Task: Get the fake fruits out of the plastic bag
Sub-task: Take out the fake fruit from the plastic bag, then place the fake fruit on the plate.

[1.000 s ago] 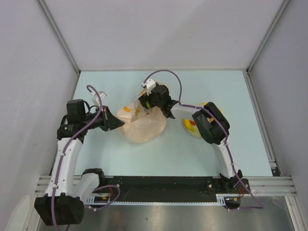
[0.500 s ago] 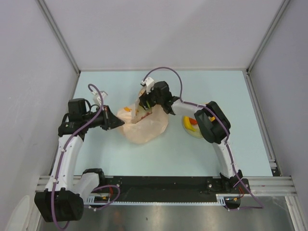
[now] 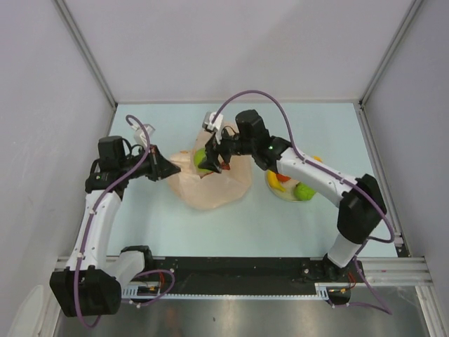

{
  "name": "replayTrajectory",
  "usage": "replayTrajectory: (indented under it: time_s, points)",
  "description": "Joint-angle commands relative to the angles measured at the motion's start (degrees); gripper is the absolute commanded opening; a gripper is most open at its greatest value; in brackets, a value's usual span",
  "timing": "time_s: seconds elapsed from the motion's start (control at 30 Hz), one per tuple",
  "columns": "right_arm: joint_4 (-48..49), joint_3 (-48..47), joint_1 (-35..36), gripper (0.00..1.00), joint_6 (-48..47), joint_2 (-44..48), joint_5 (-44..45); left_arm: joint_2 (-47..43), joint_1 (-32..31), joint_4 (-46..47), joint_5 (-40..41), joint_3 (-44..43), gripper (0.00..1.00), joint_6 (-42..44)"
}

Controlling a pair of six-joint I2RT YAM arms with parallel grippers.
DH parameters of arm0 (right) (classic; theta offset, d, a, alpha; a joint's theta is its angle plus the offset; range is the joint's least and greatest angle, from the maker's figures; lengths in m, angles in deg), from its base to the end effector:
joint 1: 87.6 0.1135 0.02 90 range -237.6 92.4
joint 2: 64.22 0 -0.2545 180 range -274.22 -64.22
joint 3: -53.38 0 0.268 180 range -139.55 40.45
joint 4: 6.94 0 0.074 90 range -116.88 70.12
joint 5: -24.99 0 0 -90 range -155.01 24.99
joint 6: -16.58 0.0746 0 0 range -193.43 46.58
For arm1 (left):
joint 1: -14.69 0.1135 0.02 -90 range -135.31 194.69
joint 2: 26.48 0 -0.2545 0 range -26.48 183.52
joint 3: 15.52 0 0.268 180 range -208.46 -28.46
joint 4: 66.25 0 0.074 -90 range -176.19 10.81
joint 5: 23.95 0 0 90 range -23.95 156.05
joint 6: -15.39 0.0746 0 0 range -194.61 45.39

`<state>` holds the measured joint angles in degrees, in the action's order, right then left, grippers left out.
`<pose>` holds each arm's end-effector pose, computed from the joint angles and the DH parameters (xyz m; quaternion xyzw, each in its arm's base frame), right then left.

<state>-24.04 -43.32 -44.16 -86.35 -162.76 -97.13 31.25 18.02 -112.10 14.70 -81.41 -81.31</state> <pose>0.3034 0.3419 0.3120 -0.5111 0.6134 0.3641 0.4795 0.2478 -0.0439 0.2930 0.1195 0.8226 -0.4004 0.3857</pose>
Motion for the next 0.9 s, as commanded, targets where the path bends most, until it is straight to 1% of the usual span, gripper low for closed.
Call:
replayTrajectory:
  time_s: [0.0, 0.07, 0.1, 0.17, 0.2, 0.23, 0.27, 0.33, 0.4, 0.43, 0.47, 0.53, 0.6, 0.7, 0.8, 0.87]
  points:
    - [-14.8, 2.8, 0.8, 0.36, -8.6, 9.2, -1.6, -1.2, 0.4, 5.5, -0.1, -1.7, 0.0, -2.6]
    - [-18.8, 3.3, 0.5, 0.35, -11.1, 12.5, 0.0, -1.8, 0.3, 5.9, -0.7, -1.3, 0.0, -3.0]
    - [-23.3, 3.9, 0.5, 0.35, -12.3, 14.1, 0.8, -2.0, 0.3, 6.4, -0.7, -0.6, 0.0, -3.4]
    - [-27.6, 5.2, 0.4, 0.36, -15.9, 19.2, 3.8, -2.9, 0.2, 8.8, -0.6, 0.0, 0.0, -5.7]
    - [-31.4, 6.8, 0.2, 0.36, -16.6, 20.8, 5.5, -3.3, 0.2, 9.4, -0.5, 0.3, 0.0, -6.3]
    - [-32.9, 7.8, 0.0, 0.36, -17.0, 24.5, 8.4, -3.9, 0.2, 9.4, -0.4, 0.3, 0.0, -6.7]
    - [-34.4, 8.6, -0.4, 0.36, -17.6, 25.9, 9.6, -4.9, 0.3, 9.3, -0.2, 0.3, 0.0, -6.7]
    - [-37.9, 12.1, -2.0, 0.36, -17.3, 30.0, 11.9, -6.1, 0.2, 8.3, 0.0, 0.5, 0.0, -6.4]
    - [-40.3, 15.0, -6.0, 0.36, -17.7, 32.0, 13.0, -8.2, 0.2, 9.0, -0.2, 1.7, 0.0, -6.7]
    - [-40.5, 18.3, -7.6, 0.36, -18.5, 32.9, 13.0, -9.2, 0.2, 9.8, 0.1, 2.5, 0.0, -7.0]
    - [-40.4, 20.1, -10.7, 0.35, -21.1, 34.5, 12.9, -11.5, 0.3, 10.7, 0.7, 3.4, 0.0, -7.4]
    - [-39.5, 24.3, -12.8, 0.35, -23.8, 35.9, 13.8, -13.2, 2.5, 12.2, 0.8, 5.7, 0.0, -9.4]
    - [-38.1, 26.2, -15.6, 0.36, -26.6, 37.0, 14.5, -13.2, 5.4, 9.9, 0.6, 5.7, 0.0, -9.7]
    - [-34.4, 30.2, -18.9, 0.36, -28.7, 37.4, 12.6, -13.3, 6.4, 8.0, 0.8, 4.9, 0.0, -7.1]
    - [-30.8, 32.7, -19.6, 0.37, -28.6, 35.9, 13.4, -12.3, 9.4, 5.8, 1.1, 3.0, 0.01, -5.9]
    - [-27.9, 34.7, -19.8, 0.37, -28.2, 35.3, 13.7, -12.3, 10.5, 6.1, 1.5, 2.8, 0.0, -5.3]
